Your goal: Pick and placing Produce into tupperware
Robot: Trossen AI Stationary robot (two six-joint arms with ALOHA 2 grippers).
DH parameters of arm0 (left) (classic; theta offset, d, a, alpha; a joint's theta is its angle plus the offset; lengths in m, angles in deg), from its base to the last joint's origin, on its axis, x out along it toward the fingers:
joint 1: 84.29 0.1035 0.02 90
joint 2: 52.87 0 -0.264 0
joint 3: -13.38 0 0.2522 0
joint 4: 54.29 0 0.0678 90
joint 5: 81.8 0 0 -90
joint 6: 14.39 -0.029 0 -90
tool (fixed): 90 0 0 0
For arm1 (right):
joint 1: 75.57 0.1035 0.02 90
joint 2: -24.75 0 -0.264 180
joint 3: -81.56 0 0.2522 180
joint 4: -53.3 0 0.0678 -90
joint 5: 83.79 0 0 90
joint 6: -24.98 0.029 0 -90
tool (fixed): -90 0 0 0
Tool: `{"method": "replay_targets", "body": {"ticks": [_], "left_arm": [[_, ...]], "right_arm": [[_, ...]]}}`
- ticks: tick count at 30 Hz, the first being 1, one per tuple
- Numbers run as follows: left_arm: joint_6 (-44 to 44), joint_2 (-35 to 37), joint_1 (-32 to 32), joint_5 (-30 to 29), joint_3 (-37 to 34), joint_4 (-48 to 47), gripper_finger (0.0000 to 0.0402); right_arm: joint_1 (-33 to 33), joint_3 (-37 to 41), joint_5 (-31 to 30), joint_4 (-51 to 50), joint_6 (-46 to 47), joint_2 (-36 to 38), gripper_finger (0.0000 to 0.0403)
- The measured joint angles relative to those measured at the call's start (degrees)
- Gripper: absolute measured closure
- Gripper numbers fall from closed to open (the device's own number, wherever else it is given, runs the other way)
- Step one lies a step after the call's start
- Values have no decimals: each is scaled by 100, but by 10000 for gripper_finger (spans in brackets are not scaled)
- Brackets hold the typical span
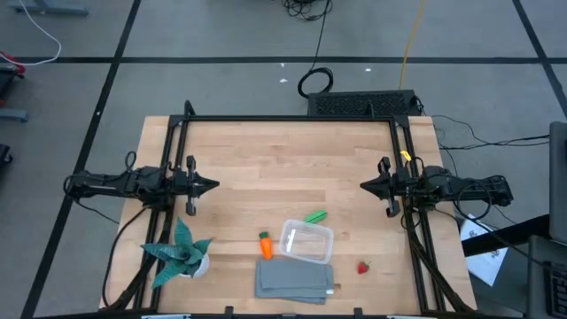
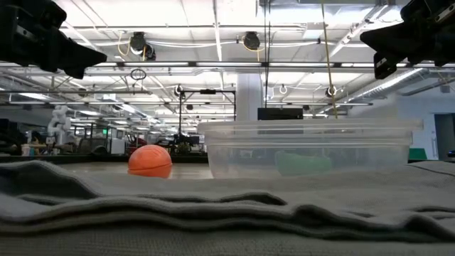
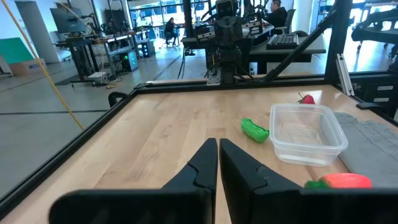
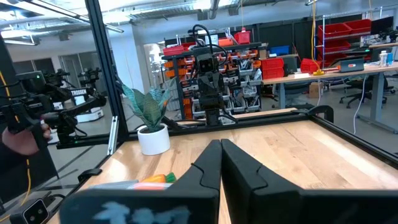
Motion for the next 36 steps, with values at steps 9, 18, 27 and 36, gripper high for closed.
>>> {"method": "replay_targets", "body": {"ticks": [9, 18, 27, 36], "left_arm": [[-61, -7, 0, -3, 1, 571, 378], [437, -12, 0, -4, -1, 1227, 378], [431, -106, 0, -383, 1, 1626, 386], [-107, -1424, 2, 74, 1, 2494, 396]], "right_arm": [[0, -1, 1, 21, 0, 0, 403], [0, -1, 1, 20, 0, 0, 403], [0, -2, 0, 171, -197, -33, 403], [0, -1, -1, 407, -382, -572, 403]]}}
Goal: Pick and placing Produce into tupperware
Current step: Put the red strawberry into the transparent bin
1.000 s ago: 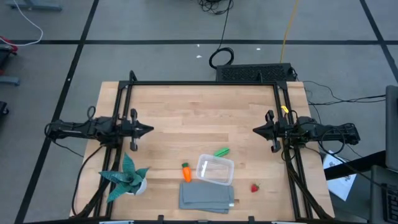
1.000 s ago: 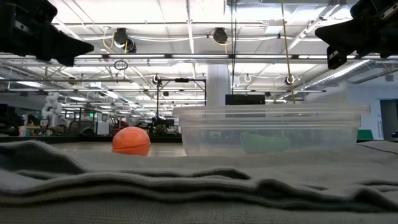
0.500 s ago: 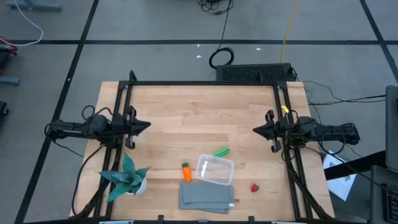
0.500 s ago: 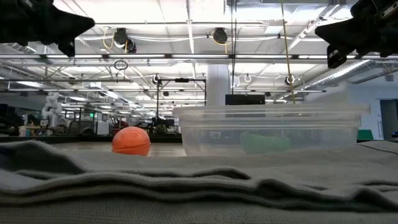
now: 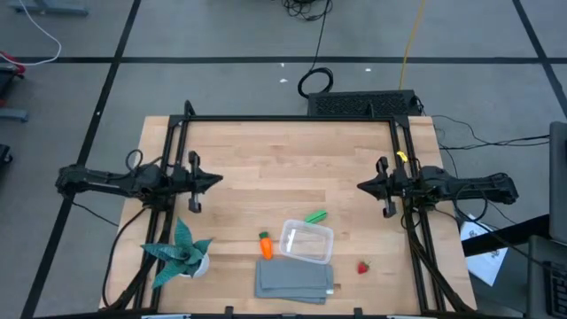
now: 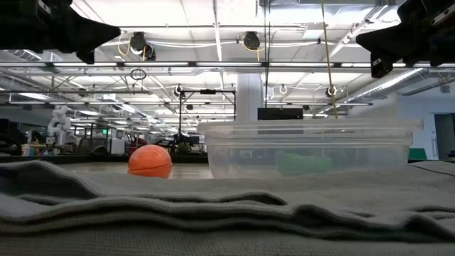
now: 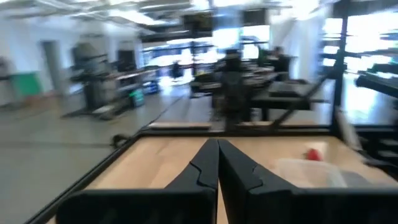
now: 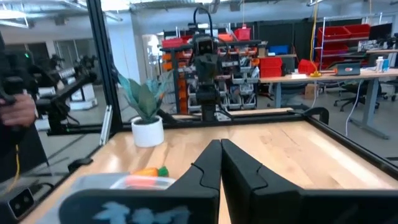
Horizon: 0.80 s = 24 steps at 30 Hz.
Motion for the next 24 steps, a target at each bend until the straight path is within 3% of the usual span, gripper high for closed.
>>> {"method": "replay_targets", "body": {"ticks": [4, 7, 15, 24], "left_arm": [[-172, -524, -7, 1129, 0, 404, 386], [70, -879, -7, 1358, 0, 751, 387], [155, -1346, -4, 83, 0, 1115, 396], [191, -1315, -7, -26, 39, 1201, 381]], "right_arm": [[0, -1, -1, 302, -222, -349, 403], [0, -2, -1, 410, -381, -576, 403], [0, -2, -1, 514, -370, -1018, 403], [0, 1, 1, 604, -330, -1124, 403]]}}
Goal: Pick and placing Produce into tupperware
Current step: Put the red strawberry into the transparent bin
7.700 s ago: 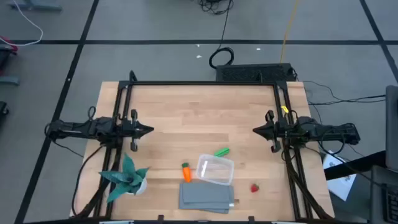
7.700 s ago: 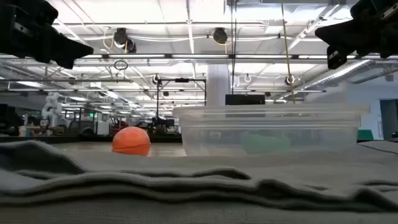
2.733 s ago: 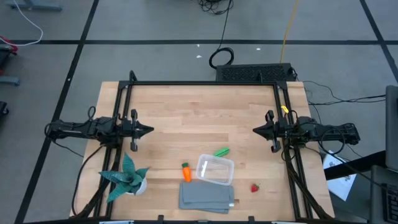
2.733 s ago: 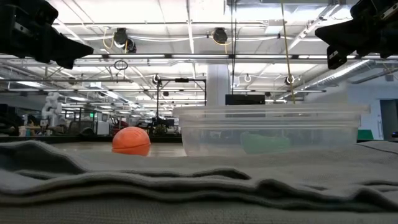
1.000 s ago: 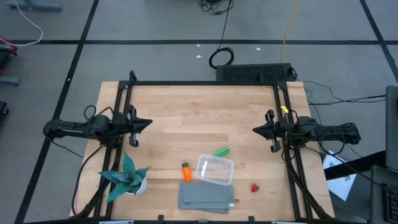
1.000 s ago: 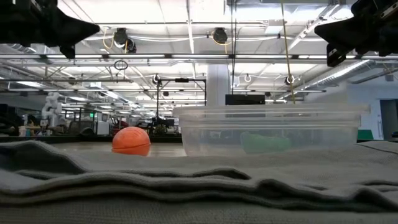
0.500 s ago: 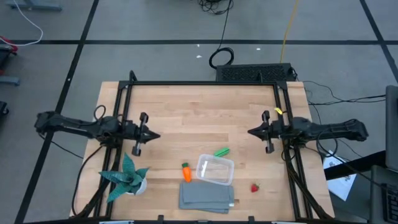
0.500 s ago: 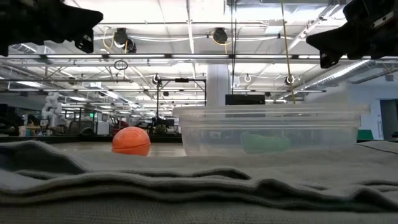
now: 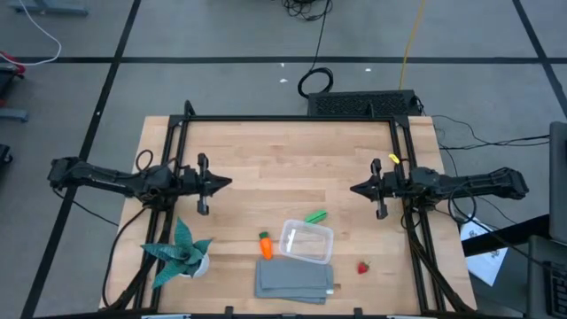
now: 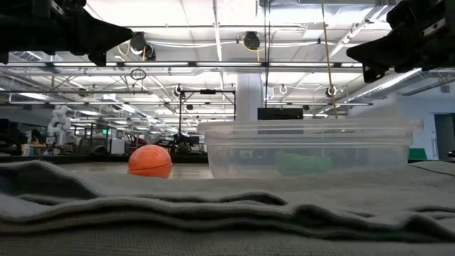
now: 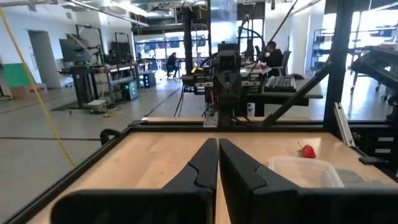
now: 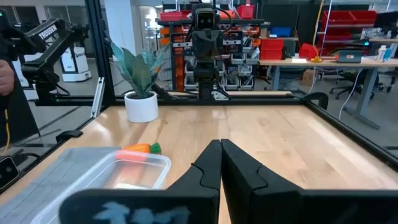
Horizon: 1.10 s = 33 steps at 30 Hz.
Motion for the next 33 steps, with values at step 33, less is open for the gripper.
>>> {"method": "replay_targets", "body": {"ticks": [33], "left_arm": [[-1530, 2585, -1448, -2275, 442, -3123, 399]], "right_arm": [[0, -597, -323, -847, -7, 985, 403]]}}
